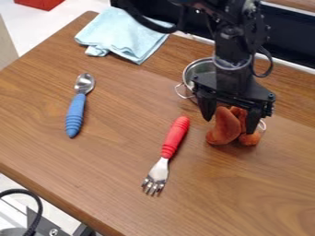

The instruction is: Move the object between the spoon and the blue cloth

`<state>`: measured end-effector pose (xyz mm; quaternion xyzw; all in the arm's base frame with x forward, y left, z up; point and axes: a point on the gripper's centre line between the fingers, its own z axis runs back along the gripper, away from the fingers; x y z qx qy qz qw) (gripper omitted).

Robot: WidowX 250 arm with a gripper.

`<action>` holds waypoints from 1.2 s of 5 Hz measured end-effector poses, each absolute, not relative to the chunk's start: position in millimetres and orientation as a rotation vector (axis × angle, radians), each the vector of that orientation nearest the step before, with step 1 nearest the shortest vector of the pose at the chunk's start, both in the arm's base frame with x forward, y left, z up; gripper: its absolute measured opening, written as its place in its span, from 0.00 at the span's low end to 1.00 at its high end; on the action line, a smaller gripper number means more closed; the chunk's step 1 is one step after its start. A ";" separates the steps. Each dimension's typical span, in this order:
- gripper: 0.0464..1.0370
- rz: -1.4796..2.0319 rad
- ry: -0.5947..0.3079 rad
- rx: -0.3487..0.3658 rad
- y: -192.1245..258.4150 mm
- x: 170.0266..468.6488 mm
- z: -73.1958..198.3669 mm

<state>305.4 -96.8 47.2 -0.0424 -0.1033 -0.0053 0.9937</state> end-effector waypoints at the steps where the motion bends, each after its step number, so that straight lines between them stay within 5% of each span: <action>1: 0.96 -0.027 -0.142 -0.077 -103.5 309.9 29.5; 3: 0.91 -0.007 -0.095 -0.003 -103.9 315.2 15.5; 5: 0.44 -0.040 -0.063 -0.059 -109.9 312.2 15.5; 6: 0.38 -0.035 -0.043 -0.083 -110.4 309.6 17.6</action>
